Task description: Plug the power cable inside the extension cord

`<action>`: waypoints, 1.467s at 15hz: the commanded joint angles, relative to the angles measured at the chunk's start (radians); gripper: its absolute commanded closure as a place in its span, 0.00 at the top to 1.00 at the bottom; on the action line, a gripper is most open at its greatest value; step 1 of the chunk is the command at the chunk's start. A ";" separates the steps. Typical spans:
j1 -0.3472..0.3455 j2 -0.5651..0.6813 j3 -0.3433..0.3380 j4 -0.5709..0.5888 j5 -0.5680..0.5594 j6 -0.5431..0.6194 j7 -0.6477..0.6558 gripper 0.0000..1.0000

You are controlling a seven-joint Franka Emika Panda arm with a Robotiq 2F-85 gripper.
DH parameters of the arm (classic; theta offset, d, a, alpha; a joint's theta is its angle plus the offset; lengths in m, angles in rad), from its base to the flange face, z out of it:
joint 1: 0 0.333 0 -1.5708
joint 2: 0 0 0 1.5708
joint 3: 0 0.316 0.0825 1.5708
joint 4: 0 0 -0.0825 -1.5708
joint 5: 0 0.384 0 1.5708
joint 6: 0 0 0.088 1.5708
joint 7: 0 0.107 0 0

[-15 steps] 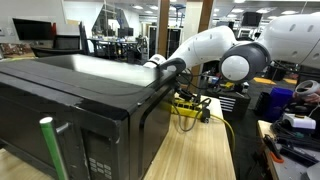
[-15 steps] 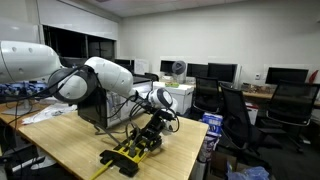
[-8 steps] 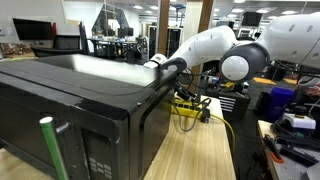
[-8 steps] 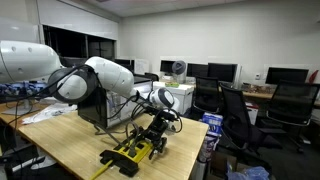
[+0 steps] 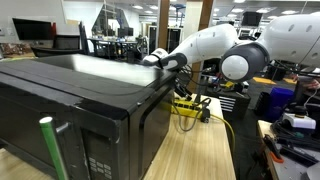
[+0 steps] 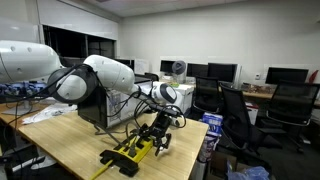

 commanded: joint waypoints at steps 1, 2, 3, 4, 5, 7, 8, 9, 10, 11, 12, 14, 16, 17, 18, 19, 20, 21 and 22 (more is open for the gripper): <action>-0.005 0.000 0.003 0.024 0.033 0.066 0.016 1.00; -0.004 0.000 0.001 0.029 0.036 0.082 0.025 1.00; -0.003 0.000 -0.003 0.026 0.033 0.077 0.023 1.00; 0.004 0.000 -0.016 0.027 0.018 0.033 -0.004 1.00; 0.004 0.000 -0.016 0.030 0.018 0.038 -0.004 1.00; 0.005 0.000 -0.016 0.031 0.018 0.039 -0.004 1.00; 0.005 0.000 -0.016 0.031 0.018 0.039 -0.004 1.00; 0.005 0.000 -0.016 0.031 0.018 0.039 -0.004 1.00; 0.005 0.000 -0.016 0.031 0.018 0.039 -0.004 1.00; 0.005 0.000 -0.016 0.031 0.018 0.039 -0.004 1.00; 0.005 0.000 -0.016 0.039 0.019 0.044 -0.001 1.00; 0.009 0.000 -0.011 0.087 0.034 0.029 0.013 1.00; 0.017 0.000 -0.011 0.143 0.044 0.015 0.016 1.00; 0.022 -0.002 -0.012 0.169 0.050 0.014 0.018 1.00; 0.031 -0.053 -0.011 0.101 0.057 0.052 0.031 1.00; 0.035 -0.055 -0.011 0.118 0.061 0.060 0.033 1.00; 0.042 -0.065 -0.012 0.120 0.063 0.069 0.035 1.00; 0.046 -0.076 -0.012 0.119 0.068 0.071 0.043 1.00; 0.049 -0.096 -0.008 0.100 0.074 0.019 0.026 1.00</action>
